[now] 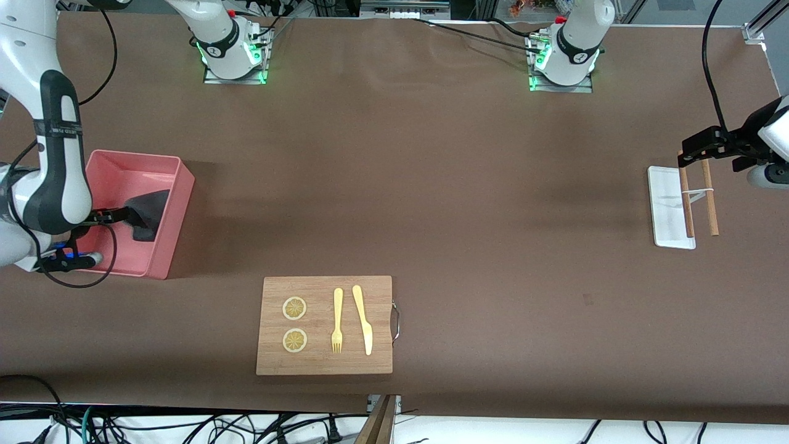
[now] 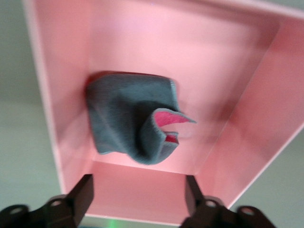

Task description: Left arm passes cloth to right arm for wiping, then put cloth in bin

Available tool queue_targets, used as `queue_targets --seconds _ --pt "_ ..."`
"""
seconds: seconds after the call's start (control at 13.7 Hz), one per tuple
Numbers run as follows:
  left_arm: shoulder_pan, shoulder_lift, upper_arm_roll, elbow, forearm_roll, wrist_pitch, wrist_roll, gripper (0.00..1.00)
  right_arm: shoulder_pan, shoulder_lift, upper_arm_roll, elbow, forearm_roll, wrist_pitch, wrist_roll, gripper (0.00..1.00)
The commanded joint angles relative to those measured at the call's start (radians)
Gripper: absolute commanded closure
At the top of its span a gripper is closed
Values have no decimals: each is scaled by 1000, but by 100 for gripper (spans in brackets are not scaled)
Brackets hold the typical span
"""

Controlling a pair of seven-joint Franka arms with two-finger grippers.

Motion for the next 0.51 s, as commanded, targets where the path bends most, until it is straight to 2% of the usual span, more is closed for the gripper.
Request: queue_targets --seconds 0.0,0.15,0.22,0.44 --pt "10 14 -2 22 18 -2 0 0 19 -119 10 -16 32 -64 32 0" --pt "13 15 1 22 19 -2 3 0 25 -189 23 -17 32 -116 104 0" --pt "13 15 3 22 19 1 3 0 25 -237 47 -22 33 -125 110 0" --pt "2 16 -7 27 73 12 -7 0 24 -359 59 -51 42 -133 101 0"
